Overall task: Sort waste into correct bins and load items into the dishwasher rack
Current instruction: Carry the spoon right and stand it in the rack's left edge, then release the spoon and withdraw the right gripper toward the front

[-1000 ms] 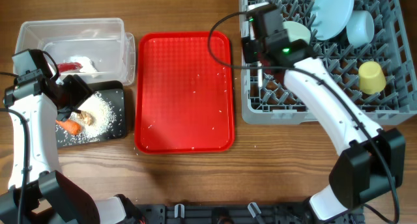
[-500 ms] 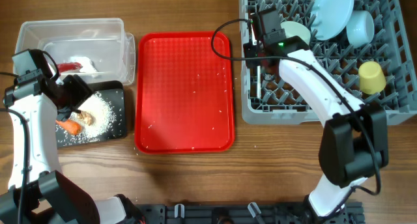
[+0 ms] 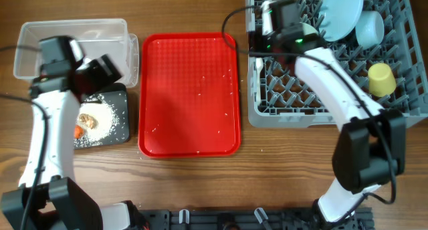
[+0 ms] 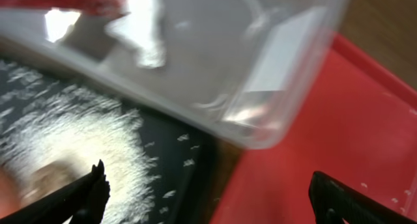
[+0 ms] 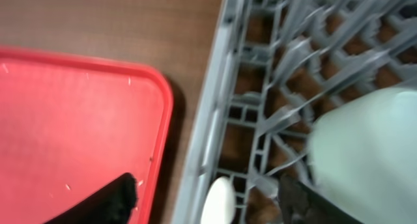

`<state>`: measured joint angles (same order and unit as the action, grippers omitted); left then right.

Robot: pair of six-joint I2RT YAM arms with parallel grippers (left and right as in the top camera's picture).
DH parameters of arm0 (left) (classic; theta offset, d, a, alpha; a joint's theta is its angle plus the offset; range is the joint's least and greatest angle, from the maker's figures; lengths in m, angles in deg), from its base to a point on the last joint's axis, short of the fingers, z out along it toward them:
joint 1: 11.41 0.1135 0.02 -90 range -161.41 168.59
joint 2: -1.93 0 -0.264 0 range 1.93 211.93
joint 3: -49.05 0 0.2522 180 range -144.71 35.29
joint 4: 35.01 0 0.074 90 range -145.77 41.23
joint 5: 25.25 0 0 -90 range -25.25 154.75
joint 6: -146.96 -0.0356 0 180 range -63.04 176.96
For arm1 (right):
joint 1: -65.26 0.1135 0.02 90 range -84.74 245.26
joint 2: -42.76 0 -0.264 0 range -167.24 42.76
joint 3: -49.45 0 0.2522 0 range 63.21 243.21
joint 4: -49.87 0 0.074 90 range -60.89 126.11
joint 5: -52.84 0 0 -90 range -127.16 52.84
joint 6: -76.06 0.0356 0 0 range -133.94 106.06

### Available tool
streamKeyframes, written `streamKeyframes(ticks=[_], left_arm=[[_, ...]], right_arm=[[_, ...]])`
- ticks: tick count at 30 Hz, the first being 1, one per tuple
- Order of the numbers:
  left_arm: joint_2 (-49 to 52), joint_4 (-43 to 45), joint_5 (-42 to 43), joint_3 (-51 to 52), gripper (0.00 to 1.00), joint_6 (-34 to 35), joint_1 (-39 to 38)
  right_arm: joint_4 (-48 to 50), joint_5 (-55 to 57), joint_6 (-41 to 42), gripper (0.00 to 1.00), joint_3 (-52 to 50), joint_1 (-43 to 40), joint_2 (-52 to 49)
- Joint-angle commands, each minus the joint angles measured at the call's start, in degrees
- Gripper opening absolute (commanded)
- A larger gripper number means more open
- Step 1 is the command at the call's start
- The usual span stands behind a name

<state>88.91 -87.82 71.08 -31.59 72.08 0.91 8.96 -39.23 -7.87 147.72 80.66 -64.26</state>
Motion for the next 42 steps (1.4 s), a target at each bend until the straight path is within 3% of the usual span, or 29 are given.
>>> streamKeyframes(ticks=[1, 3, 11, 18, 23, 28, 32, 42], left_arm=[[-1.3, 1.9, 1.1, -0.5, 1.00, -1.8, -5.8], [-1.3, 1.0, 1.1, -0.5, 1.00, -3.1, -7.2], [-1.4, -13.4, 1.1, -0.5, 1.00, -4.7, -7.3], [-3.4, -22.0, 1.1, -0.2, 1.00, -8.8, -7.2], [-12.3, -17.1, 1.1, 6.0, 1.00, -8.7, -7.3], [-29.5, -7.8, 0.3, 18.0, 1.00, -8.9, -7.3], [-41.5, -5.3, -2.3, 23.3, 1.00, -8.7, -7.3], [-51.0, -5.5, -2.5, 23.5, 1.00, -8.7, -7.3]], right_arm=[[-2.8, -5.7, -0.1, 0.89, 2.9, -4.7, 4.3], [-6.5, -6.0, -0.1, 0.99, 2.9, -6.8, 5.2], [-20.8, -5.7, 0.1, 1.00, 2.9, -12.9, 9.9], [-24.3, -1.8, 1.0, 1.00, -0.4, -14.0, 14.9], [-19.1, -1.6, 1.5, 1.00, -9.5, -14.0, 22.4], [-4.6, -2.2, 1.7, 1.00, -26.6, -14.0, 37.0], [2.4, 4.9, 7.5, 1.00, -36.5, -14.0, 47.4], [3.6, 5.2, 8.0, 1.00, -40.0, -14.0, 49.3]])
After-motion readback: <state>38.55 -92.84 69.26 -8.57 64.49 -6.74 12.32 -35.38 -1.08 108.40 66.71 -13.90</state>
